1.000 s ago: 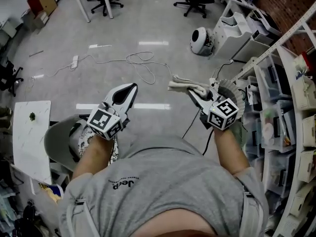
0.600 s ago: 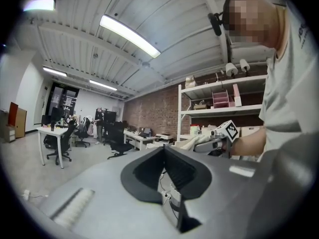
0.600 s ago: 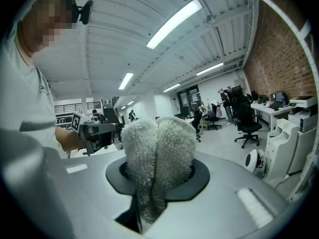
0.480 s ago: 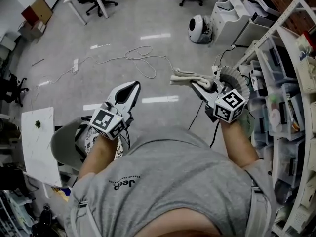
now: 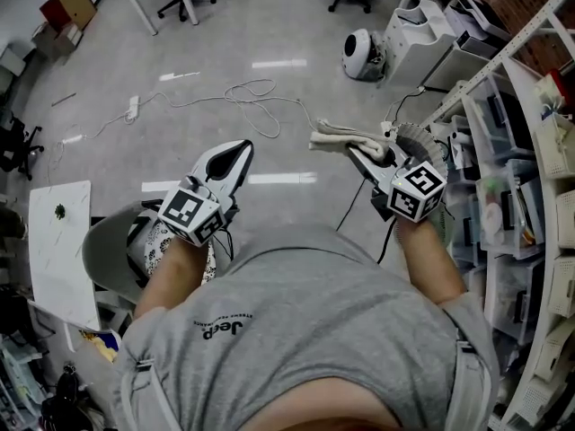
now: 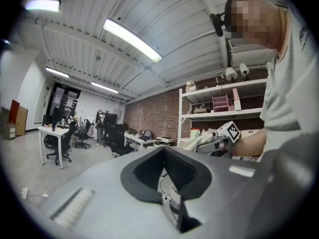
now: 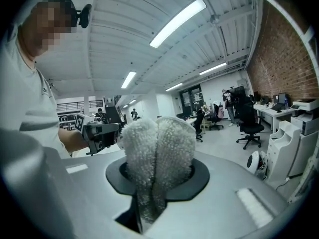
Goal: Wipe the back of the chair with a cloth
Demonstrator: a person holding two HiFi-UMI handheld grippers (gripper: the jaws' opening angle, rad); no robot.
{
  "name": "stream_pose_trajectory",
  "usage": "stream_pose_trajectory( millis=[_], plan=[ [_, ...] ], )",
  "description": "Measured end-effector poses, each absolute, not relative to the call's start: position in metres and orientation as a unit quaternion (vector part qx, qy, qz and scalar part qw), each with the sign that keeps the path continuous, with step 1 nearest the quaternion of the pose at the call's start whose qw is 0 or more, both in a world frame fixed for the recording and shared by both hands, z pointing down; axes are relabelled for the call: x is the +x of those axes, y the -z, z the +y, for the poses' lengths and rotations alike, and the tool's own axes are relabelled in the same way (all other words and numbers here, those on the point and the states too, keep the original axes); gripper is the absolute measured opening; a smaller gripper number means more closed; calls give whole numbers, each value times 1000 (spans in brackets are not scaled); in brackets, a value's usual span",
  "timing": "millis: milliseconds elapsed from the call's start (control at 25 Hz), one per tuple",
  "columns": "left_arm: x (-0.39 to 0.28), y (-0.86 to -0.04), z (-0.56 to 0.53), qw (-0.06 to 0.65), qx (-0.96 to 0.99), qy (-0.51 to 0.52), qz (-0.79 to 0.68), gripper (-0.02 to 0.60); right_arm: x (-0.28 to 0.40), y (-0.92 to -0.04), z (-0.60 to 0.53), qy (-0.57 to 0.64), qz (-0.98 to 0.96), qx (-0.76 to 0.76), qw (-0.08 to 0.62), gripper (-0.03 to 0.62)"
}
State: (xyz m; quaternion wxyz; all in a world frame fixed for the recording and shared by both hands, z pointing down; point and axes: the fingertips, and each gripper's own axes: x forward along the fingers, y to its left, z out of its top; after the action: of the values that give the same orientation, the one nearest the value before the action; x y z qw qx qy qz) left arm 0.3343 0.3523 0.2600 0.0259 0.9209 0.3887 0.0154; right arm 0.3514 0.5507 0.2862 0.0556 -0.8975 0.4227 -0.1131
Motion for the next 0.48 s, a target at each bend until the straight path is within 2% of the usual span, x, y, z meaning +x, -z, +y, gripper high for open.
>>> stream_pose_trajectory(
  millis=[480],
  plan=[
    [326,-261,334,41,931,-18,362,60,346,-284,542,110,428,-896,39,84]
  ],
)
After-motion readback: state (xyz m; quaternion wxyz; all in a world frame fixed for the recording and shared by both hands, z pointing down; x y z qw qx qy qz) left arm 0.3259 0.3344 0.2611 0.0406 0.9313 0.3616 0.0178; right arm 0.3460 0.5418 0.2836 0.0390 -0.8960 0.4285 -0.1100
